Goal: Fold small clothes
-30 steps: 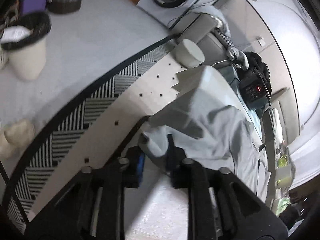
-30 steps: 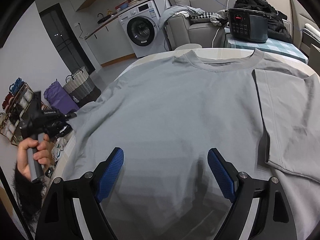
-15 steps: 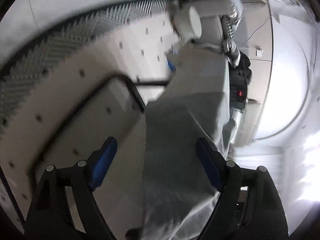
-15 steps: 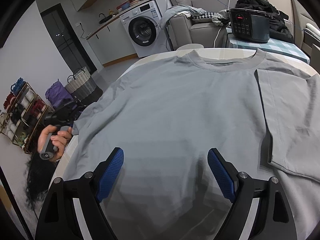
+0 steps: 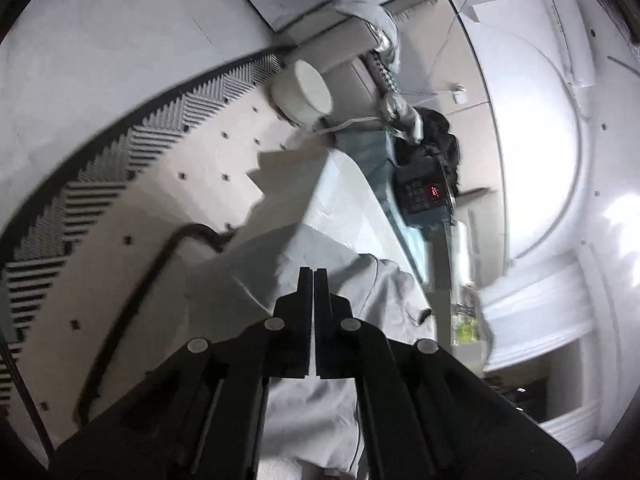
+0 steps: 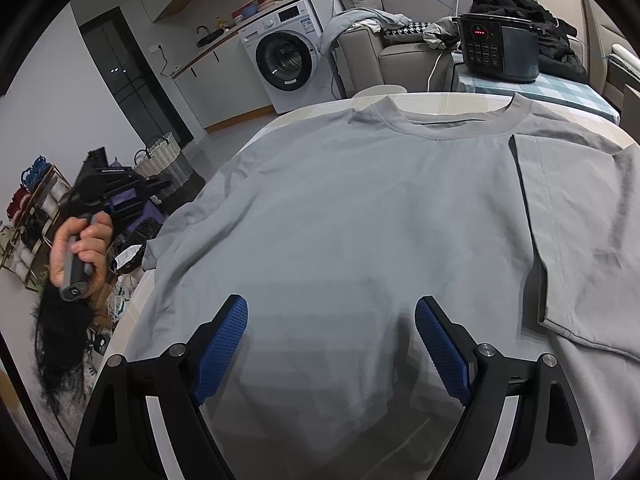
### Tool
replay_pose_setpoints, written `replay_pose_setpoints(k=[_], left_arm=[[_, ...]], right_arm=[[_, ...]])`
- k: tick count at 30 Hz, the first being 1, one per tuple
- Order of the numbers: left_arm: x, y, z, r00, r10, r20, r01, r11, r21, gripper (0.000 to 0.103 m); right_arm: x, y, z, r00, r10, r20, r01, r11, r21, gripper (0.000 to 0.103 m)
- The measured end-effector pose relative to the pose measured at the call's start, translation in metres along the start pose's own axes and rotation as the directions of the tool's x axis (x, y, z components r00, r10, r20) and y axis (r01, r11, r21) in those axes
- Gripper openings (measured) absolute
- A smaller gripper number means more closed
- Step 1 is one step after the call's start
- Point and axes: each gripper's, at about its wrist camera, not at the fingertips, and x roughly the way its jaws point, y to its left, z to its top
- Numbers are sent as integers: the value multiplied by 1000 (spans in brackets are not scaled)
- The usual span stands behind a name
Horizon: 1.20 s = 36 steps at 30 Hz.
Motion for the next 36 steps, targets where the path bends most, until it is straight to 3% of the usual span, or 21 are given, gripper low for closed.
replay_pose_setpoints(k=[3, 5, 6, 8, 10, 13, 16, 19, 21, 23, 24, 27, 30, 32, 33, 36], left_arm=[[-20, 10, -13, 995, 101, 0, -100, 993, -56, 7], [-32, 27, -31, 993, 114, -26, -116, 986, -119, 28], [-40, 32, -41, 992, 120, -24, -122, 983, -138, 33], [-58, 45, -65, 991, 133, 3, -130, 977, -170, 65], [-69, 53, -84, 993, 118, 22, -111, 972, -208, 81], [-68, 71, -107, 997, 77, -15, -78, 965, -249, 81], [-42, 85, -115, 996, 28, -87, -54, 948, -313, 81], [-21, 86, -113, 998, -16, -68, -8, 941, -339, 73], [-12, 83, -107, 999, -12, -35, -1, 936, -353, 52], [-8, 74, -99, 999, 36, 15, -29, 937, -349, 6], [-7, 66, -95, 997, 65, 39, -49, 943, -330, 3], [-13, 15, -85, 974, 162, 158, -138, 978, -156, 3], [-15, -53, -90, 954, 181, 240, -207, 975, 86, 2], [-8, -106, -104, 954, 156, 254, -226, 936, 271, 2], [1, -133, -113, 959, 145, 244, -229, 904, 361, 2], [35, -201, -170, 982, 129, 140, -189, 756, 626, 3]], right_arm=[[-2, -1, 1, 1000, 5, 7, -5, 1000, 2, 88], [-3, -2, 0, 1000, 7, 8, -7, 1000, 5, 88], [-3, -2, 0, 1000, 6, 7, -6, 1000, 6, 88], [-3, -2, -1, 1000, 10, 7, -10, 1000, 8, 88], [-5, 0, -1, 1000, 16, 10, -16, 1000, 2, 88], [-7, 4, -1, 1000, 21, 15, -21, 1000, -10, 88], [-8, 5, -1, 999, 30, 19, -30, 1000, -11, 88], [-8, 5, -1, 999, 28, 22, -27, 1000, -11, 88], [-7, 3, -1, 1000, 24, 19, -24, 1000, -5, 88], [-7, 1, -1, 1000, 17, 17, -17, 1000, 0, 88], [-6, 0, -1, 1000, 14, 15, -14, 1000, 2, 88], [-5, -1, -1, 1000, 6, 11, -6, 1000, 1, 88], [-5, 0, -2, 1000, -3, 14, 4, 1000, -14, 88], [-5, -1, -1, 1000, -4, 14, 4, 1000, -12, 88], [-6, -3, 0, 1000, -7, 18, 7, 1000, -9, 88], [-9, -12, 2, 999, -28, 38, 27, 999, 20, 88]])
